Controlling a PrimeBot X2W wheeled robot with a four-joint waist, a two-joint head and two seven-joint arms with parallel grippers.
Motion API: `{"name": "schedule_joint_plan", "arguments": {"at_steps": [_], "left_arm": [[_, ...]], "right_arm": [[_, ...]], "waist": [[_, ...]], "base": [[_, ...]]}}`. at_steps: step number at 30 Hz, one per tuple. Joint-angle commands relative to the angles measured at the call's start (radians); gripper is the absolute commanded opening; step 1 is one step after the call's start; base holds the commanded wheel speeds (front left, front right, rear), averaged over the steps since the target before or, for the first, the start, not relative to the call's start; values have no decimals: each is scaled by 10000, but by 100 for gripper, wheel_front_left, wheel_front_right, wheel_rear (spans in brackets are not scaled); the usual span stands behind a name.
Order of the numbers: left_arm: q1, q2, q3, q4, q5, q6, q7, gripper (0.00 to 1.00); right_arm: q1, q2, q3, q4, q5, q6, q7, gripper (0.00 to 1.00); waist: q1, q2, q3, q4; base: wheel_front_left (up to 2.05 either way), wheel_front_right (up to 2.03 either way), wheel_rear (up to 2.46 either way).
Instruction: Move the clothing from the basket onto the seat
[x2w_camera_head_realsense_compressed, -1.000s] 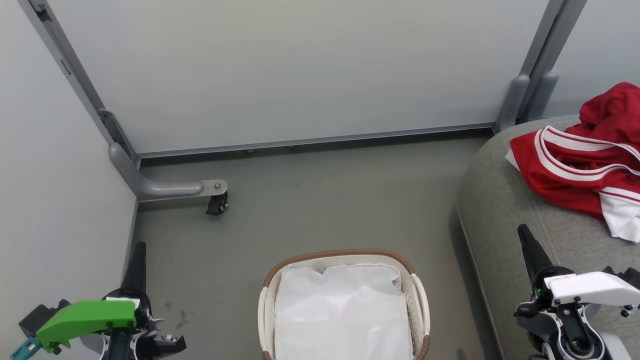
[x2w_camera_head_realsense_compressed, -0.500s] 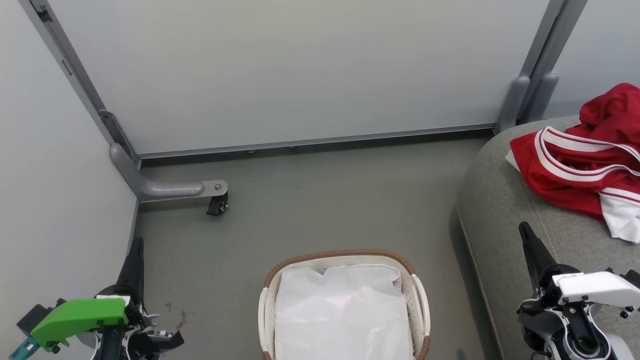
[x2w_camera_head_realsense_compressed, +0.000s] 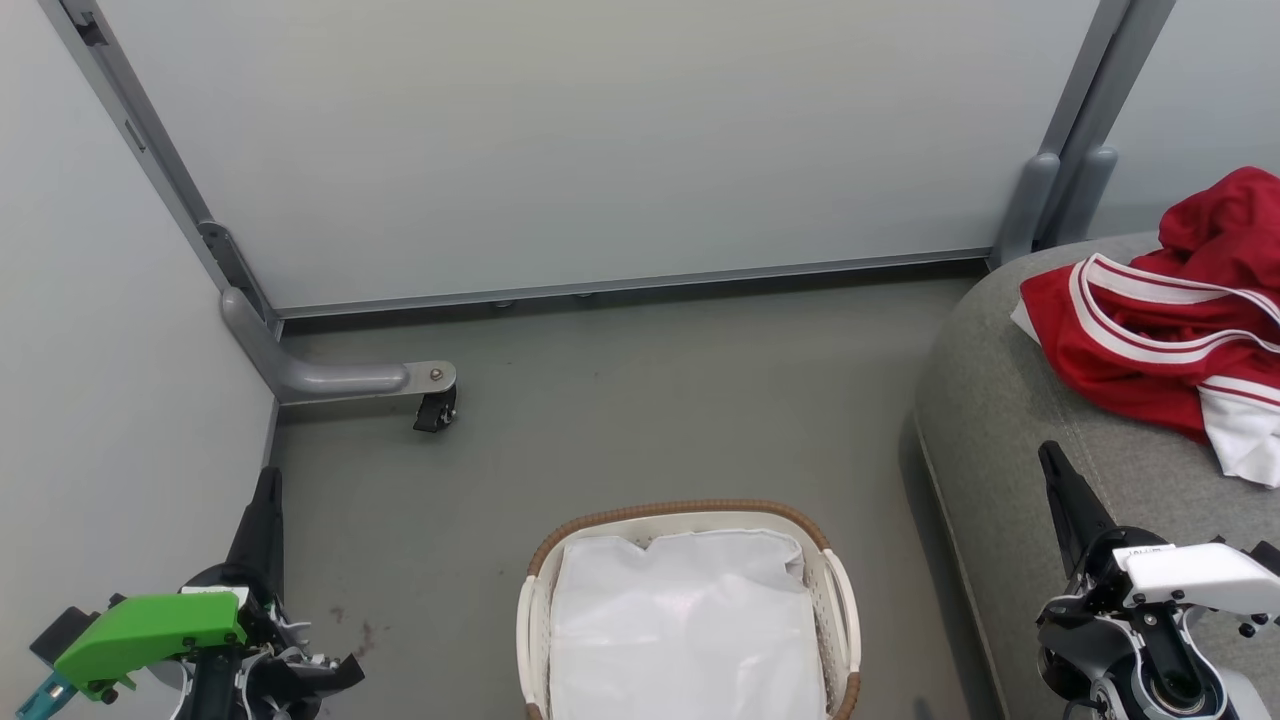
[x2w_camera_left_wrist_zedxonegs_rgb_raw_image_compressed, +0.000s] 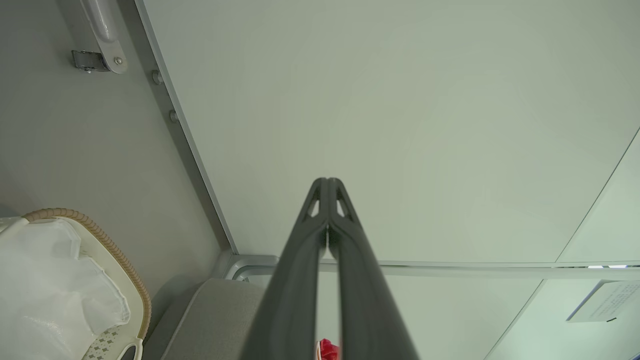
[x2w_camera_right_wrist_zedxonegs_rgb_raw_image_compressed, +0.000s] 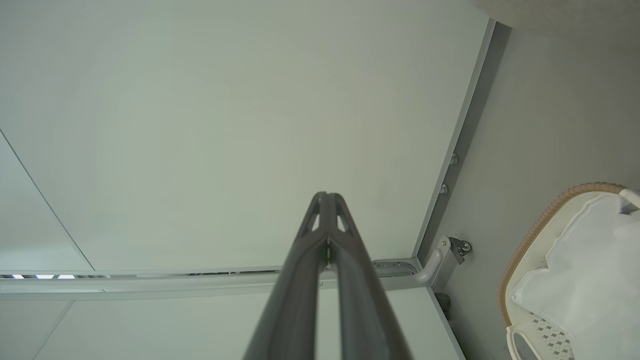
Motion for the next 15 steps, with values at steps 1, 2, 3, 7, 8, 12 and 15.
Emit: {"name": "schedule_joint_plan", "arguments": {"at_steps": [1, 2, 3, 7, 8, 12, 15], "left_arm": [[-103, 48, 26, -17, -34, -58, 44, 0], [-103, 48, 26, -17, -33, -58, 44, 0], [-103, 48, 26, -17, -33, -58, 44, 0], [-103, 47, 27, -17, -33, -58, 45, 0], [-103, 47, 27, -17, -33, -58, 45, 0], [-102, 47, 27, -18, -33, -58, 45, 0], [-102, 47, 27, -18, -32, -58, 43, 0]], "right_arm": [[110, -59, -22, -46, 33, 0, 32, 0], [110, -59, -22, -46, 33, 0, 32, 0], [109, -59, -22, -46, 33, 0, 32, 0], [109, -59, -21, -46, 33, -1, 32, 0], [109, -59, -21, -46, 33, 0, 31, 0], [109, -59, -21, -46, 33, 0, 31, 0], [109, -59, -21, -44, 34, 0, 31, 0]], "waist": [[0, 0, 0, 0], [0, 0, 0, 0], [0, 0, 0, 0], [0, 0, 0, 0], [0, 0, 0, 0], [0, 0, 0, 0], [0, 0, 0, 0]], "base": [[0, 0, 0], [0, 0, 0], [0, 0, 0], [0, 0, 0], [0, 0, 0], [0, 0, 0], [0, 0, 0]]}}
